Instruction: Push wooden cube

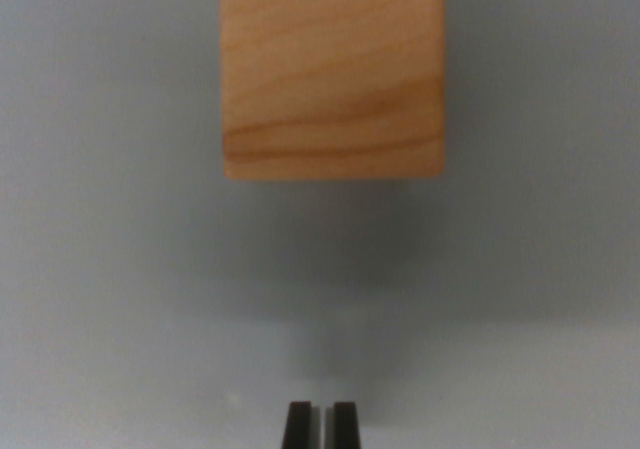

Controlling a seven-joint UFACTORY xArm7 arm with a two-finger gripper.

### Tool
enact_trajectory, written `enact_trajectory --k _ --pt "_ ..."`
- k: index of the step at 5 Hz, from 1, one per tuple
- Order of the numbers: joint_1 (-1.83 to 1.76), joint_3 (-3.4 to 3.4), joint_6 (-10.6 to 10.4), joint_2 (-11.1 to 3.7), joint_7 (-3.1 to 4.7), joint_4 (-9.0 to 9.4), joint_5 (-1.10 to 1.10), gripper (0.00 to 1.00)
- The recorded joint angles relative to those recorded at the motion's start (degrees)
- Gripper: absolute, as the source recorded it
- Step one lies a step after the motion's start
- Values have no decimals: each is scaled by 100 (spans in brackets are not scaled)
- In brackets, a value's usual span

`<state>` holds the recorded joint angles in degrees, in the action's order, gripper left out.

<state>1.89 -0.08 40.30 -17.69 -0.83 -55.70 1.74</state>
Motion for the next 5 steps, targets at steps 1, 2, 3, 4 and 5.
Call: enact_trajectory --k 1,2,3,4,5 --pt "1 -3 -71 -25 -2 46 1 0" --pt "1 -3 -71 -25 -2 46 1 0" --pt "2 -4 -107 -38 -3 69 1 0" --pt "2 -4 -107 -38 -3 69 1 0" --pt "2 -4 -111 -40 -3 72 1 0"
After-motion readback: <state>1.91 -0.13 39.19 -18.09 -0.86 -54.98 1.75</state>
